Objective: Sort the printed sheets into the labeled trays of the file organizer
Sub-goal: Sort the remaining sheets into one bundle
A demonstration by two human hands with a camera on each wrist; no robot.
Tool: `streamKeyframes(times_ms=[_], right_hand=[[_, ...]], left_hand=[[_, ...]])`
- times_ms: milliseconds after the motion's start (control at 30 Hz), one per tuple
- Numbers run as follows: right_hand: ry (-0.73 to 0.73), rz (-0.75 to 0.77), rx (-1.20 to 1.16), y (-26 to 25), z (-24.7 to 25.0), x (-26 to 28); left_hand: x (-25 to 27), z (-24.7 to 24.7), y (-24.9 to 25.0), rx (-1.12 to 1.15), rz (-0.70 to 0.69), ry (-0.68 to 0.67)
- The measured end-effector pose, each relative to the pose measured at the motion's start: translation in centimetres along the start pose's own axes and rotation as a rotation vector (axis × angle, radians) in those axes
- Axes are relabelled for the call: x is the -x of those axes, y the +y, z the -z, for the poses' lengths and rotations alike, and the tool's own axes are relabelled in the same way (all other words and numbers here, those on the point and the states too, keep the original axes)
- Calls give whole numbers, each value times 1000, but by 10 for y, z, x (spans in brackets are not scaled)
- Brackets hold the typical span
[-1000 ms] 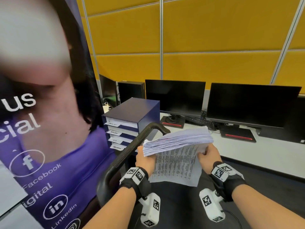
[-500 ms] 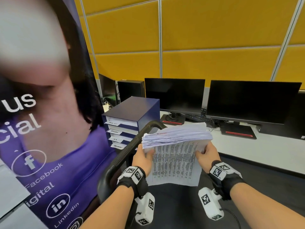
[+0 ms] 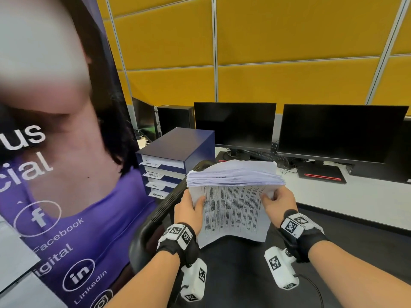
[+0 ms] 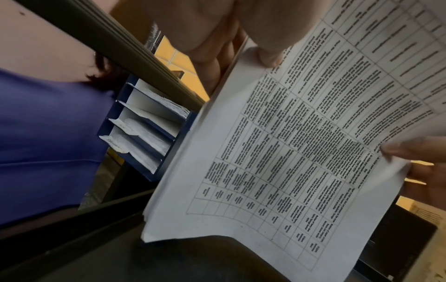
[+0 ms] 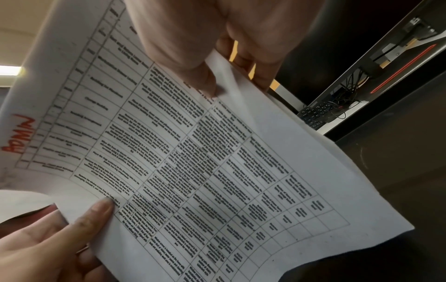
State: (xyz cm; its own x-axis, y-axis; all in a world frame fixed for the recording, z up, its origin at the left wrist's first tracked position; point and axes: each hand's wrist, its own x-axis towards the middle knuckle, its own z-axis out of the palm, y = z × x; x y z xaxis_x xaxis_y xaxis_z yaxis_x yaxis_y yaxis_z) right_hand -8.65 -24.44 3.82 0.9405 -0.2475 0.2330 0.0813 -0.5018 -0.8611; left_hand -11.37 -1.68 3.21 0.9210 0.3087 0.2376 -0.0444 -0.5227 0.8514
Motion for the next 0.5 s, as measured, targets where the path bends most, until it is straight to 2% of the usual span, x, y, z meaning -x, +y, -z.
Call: streamKeyframes(times_ms=[233,500], right_hand=[[-24,1,-97,-13,6,-4],[-69,32,-133,-10,5,-1]], left_hand=[[-8,0,10,-50,3,15],[-2,-10,15,-122,-11,-44]])
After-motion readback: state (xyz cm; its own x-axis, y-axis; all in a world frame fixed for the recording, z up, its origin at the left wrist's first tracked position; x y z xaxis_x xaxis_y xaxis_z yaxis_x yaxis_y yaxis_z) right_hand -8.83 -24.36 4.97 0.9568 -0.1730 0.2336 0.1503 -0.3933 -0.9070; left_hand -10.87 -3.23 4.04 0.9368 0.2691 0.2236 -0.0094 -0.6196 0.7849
